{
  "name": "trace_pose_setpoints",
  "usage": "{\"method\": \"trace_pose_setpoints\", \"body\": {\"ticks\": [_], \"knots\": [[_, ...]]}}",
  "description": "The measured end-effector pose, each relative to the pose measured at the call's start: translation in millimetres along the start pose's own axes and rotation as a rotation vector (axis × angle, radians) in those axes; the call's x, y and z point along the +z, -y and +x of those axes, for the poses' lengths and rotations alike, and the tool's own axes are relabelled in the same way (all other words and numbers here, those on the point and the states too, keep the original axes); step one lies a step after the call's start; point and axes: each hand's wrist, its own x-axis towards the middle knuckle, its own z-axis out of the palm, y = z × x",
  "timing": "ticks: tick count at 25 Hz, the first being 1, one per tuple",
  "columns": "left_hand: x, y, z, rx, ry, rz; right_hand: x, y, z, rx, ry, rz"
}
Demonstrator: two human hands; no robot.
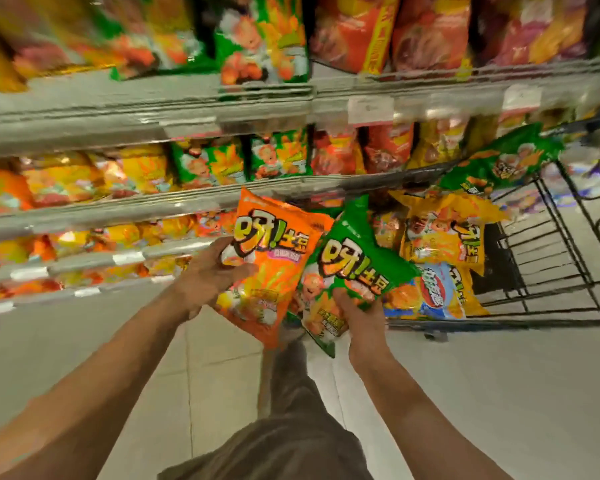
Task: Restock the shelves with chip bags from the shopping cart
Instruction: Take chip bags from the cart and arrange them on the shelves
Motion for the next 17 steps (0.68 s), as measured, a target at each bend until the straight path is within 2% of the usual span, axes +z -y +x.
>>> {"method": "trace_pose_setpoints", "body": {"ticks": [3, 6, 9, 13, 17], "knots": [[-29, 28, -65, 0.041, -0.108, -0.058, 20, -17, -55, -0.131, 0.146, -0.083], [-64, 56, -130, 0.045, -0.220, -0.155, 32, -43, -103, -0.113, 0.285, -0.180], [-100, 79, -182, 0.064, -0.310, -0.199, 56, -52, -139, -0.105, 0.360, -0.274], [-131, 108, -227, 0.061, -0.460, -0.314, 87, -58, -165, -0.184, 0.450, -0.438], [-144, 125, -250, 0.078, -0.474, -0.433, 104, -54, -174, -0.161, 0.525, -0.522]]}}
